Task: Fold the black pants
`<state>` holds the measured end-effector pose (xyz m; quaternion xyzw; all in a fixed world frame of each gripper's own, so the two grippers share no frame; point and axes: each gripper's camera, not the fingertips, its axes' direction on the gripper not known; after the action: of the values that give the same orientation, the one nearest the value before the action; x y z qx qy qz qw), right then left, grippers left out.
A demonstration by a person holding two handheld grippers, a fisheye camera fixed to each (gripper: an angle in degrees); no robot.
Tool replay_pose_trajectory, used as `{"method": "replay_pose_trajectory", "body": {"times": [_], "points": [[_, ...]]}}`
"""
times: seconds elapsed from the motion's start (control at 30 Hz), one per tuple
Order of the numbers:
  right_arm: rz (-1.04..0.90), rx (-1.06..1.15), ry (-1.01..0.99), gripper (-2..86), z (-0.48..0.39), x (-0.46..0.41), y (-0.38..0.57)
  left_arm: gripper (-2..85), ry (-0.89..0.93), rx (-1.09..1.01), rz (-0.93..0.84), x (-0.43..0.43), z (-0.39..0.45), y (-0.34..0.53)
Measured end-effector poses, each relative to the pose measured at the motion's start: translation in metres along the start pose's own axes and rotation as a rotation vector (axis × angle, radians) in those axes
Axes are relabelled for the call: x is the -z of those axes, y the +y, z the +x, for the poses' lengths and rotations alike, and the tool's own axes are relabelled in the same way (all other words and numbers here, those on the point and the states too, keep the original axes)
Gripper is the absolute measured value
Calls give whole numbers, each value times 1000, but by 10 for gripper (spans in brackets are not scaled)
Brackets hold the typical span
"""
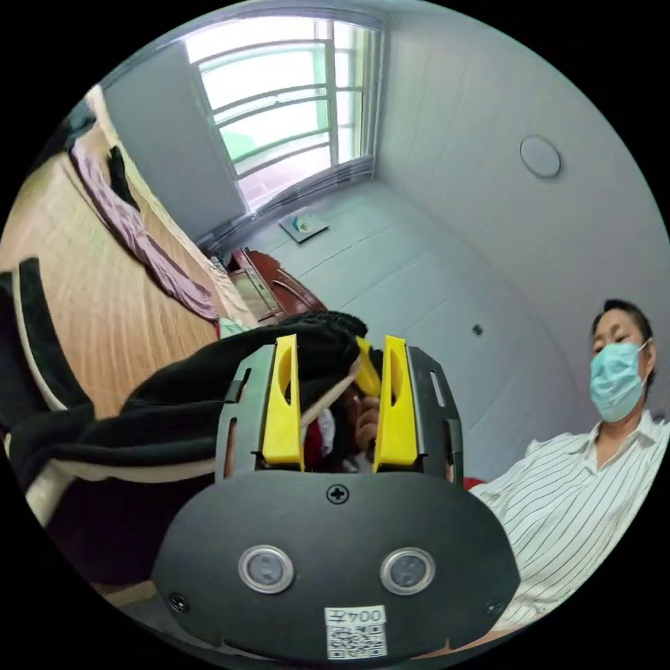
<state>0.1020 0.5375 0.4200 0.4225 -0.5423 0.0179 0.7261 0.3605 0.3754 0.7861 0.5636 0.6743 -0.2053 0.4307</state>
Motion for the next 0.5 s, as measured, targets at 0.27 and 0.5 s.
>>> {"method": "replay_pose_trajectory", "body": {"times": [0.27,0.5], "points": [[103,119,138,51,-115,27,-126,174,-242,-332,-159,-31,104,1],[143,234,258,51,-200,11,-179,169,-356,-474,-193,-51,179,38]]}}
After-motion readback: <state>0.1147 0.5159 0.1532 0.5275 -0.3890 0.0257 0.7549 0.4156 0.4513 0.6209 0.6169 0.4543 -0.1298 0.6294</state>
